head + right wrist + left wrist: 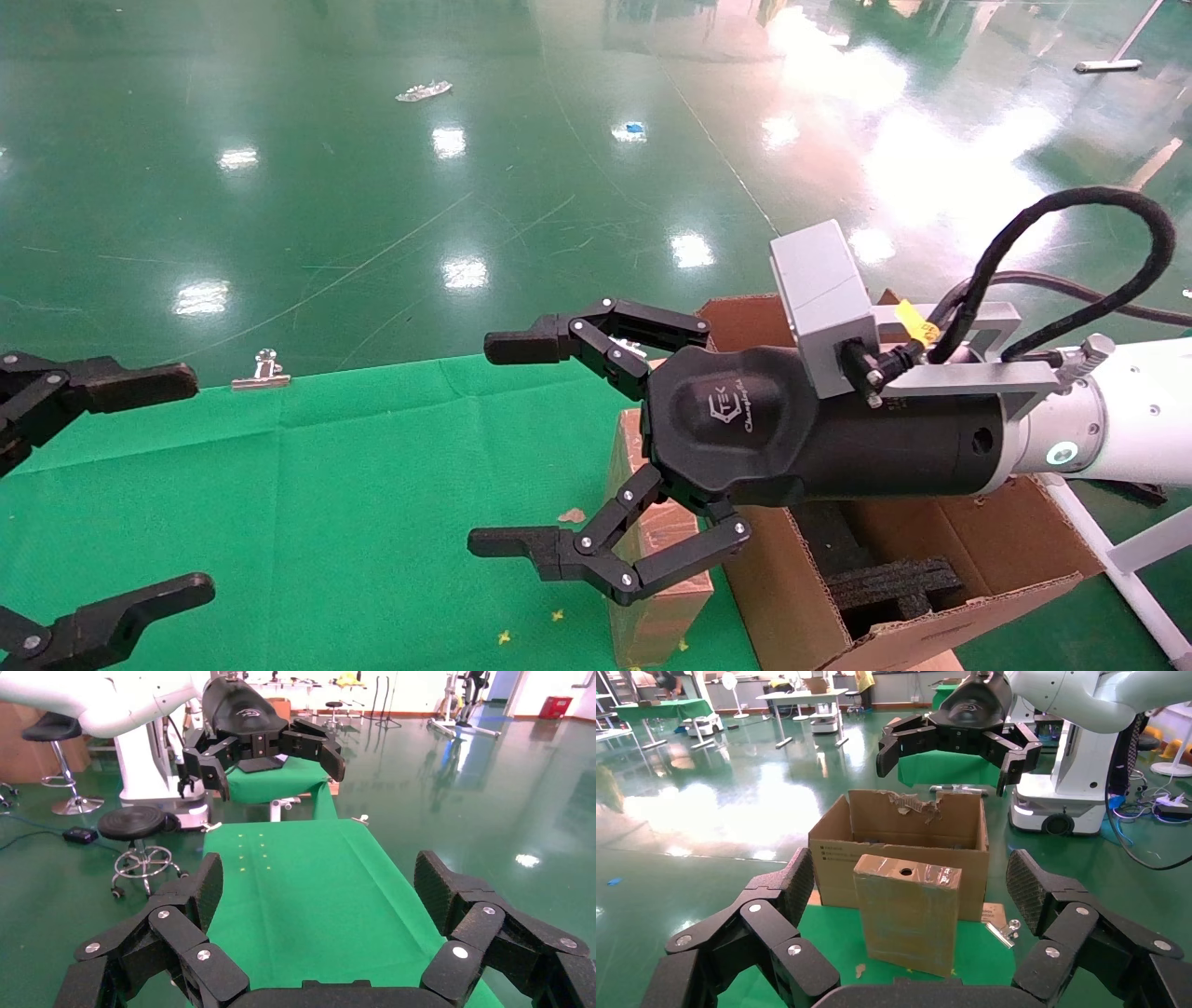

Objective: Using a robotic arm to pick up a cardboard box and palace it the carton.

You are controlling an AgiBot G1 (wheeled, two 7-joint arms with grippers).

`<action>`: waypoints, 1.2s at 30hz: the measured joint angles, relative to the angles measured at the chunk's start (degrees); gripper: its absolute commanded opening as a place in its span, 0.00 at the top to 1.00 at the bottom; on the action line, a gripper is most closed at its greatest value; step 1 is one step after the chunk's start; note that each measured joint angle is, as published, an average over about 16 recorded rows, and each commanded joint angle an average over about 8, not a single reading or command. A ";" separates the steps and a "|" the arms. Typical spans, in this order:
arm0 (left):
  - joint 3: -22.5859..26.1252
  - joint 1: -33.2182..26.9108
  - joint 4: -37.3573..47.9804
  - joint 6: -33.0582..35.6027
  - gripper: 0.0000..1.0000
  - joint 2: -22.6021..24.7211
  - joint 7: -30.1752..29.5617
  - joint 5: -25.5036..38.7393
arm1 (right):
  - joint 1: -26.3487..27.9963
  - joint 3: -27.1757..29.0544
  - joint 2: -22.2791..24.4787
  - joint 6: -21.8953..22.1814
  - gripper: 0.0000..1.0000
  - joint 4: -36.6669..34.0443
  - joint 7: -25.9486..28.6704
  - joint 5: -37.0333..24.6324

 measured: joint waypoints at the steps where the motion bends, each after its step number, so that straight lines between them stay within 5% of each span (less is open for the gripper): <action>1: 0.00 0.00 0.00 0.00 0.00 0.00 0.00 0.00 | 0.00 0.00 0.00 0.00 0.00 0.00 0.00 0.00; 20: 0.03 -0.02 0.04 0.01 0.00 0.00 0.03 -0.02 | 2.30 -3.71 -0.48 -0.23 0.00 2.11 3.03 -6.39; 36: 0.11 -0.05 0.06 -0.01 0.00 -0.02 0.07 -0.06 | 24.08 -29.27 -10.30 -4.64 0.00 4.13 17.93 -35.70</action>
